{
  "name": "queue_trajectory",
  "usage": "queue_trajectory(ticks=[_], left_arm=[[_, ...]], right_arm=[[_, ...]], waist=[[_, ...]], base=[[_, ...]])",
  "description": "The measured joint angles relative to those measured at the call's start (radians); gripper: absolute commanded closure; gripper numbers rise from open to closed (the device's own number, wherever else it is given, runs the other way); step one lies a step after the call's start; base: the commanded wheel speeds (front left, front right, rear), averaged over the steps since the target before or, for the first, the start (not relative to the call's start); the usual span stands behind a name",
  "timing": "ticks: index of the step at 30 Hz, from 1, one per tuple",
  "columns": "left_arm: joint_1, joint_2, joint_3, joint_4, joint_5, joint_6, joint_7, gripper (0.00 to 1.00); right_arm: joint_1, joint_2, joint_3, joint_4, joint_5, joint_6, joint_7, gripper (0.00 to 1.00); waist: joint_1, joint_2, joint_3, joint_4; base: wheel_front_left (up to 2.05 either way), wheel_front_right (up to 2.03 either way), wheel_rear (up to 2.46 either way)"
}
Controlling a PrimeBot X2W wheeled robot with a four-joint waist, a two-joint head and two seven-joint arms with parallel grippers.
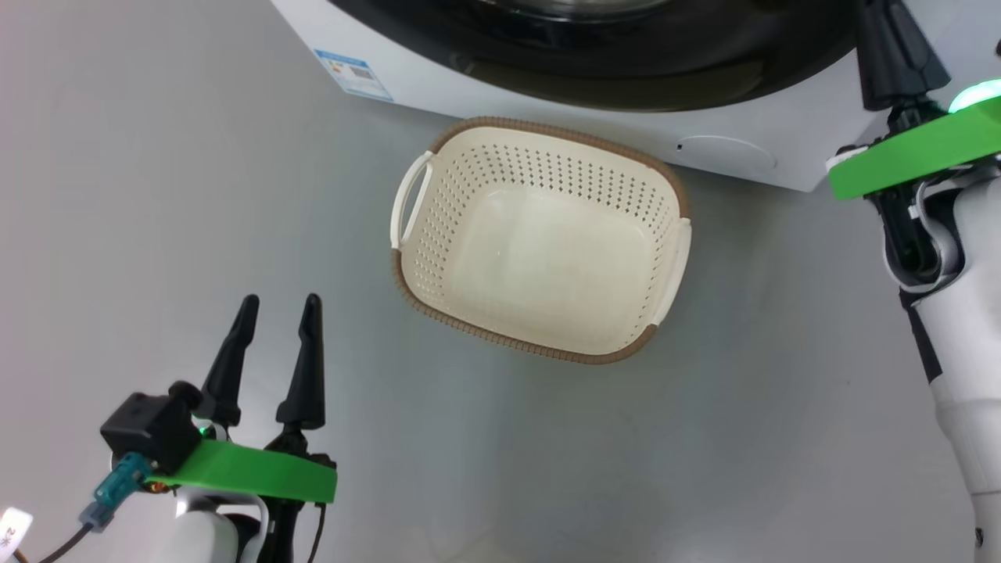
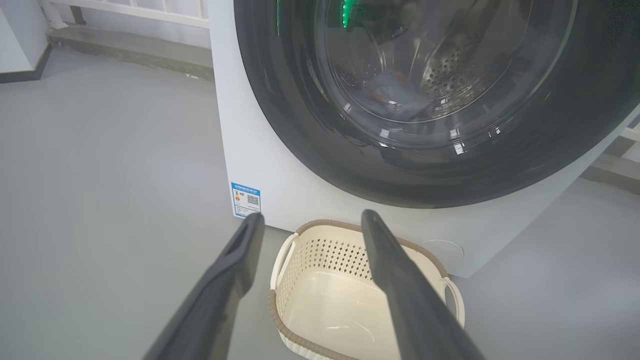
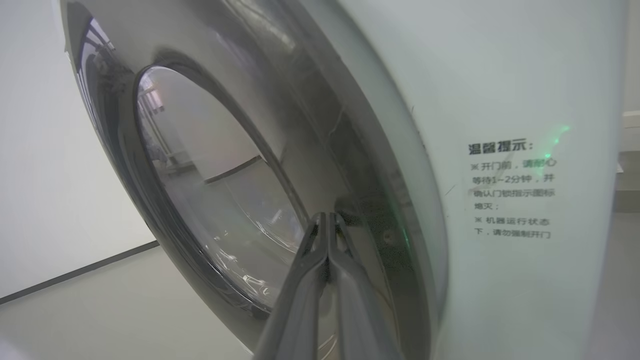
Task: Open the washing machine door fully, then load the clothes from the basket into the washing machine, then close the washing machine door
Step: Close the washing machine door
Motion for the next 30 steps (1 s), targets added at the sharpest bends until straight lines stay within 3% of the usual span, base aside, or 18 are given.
queue_trajectory(ticks=[10, 21, 24, 25, 26, 30], left_arm=[[-0.015, -0.008, -0.002, -0.008, -0.001, 0.0, 0.0, 0.0], [-0.014, -0.011, 0.012, 0.006, -0.001, 0.0, 0.0, 0.0], [-0.013, -0.004, 0.018, 0.015, -0.001, 0.0, 0.0, 0.0], [-0.013, -0.001, 0.021, 0.017, -0.001, 0.0, 0.0, 0.0], [-0.012, 0.003, 0.023, 0.02, -0.001, 0.0, 0.0, 0.0], [-0.003, 0.018, 0.026, 0.03, -0.001, 0.0, 0.0, 0.0]], right_arm=[[-0.039, 0.013, -0.032, 0.015, -0.028, 0.009, 0.0, 1.0], [0.015, 0.017, -0.002, 0.002, -0.034, 0.007, 0.0, 1.0], [0.071, 0.024, 0.007, 0.0, -0.032, 0.007, 0.0, 0.57], [0.088, 0.026, 0.009, -0.002, -0.032, 0.007, 0.0, 0.36], [0.104, 0.028, 0.009, -0.005, -0.032, 0.007, 0.0, 0.0], [0.165, 0.033, 0.001, -0.018, -0.027, 0.007, 0.0, 0.0]], waist=[[0.0, 0.0, 0.034, 0.026], [0.0, 0.0, 0.001, 0.001], [0.0001, 0.0, -0.017, -0.013], [0.0001, 0.0, -0.023, -0.018], [0.0001, 0.0, -0.03, -0.024], [0.0, 0.0, -0.059, -0.048]], base=[[0.0, 0.0, 0.0], [0.0, 0.0, 0.0], [0.0, 0.0, 0.0], [0.0, 0.0, 0.0], [0.0, 0.0, 0.0], [0.0, 0.0, 0.0]])
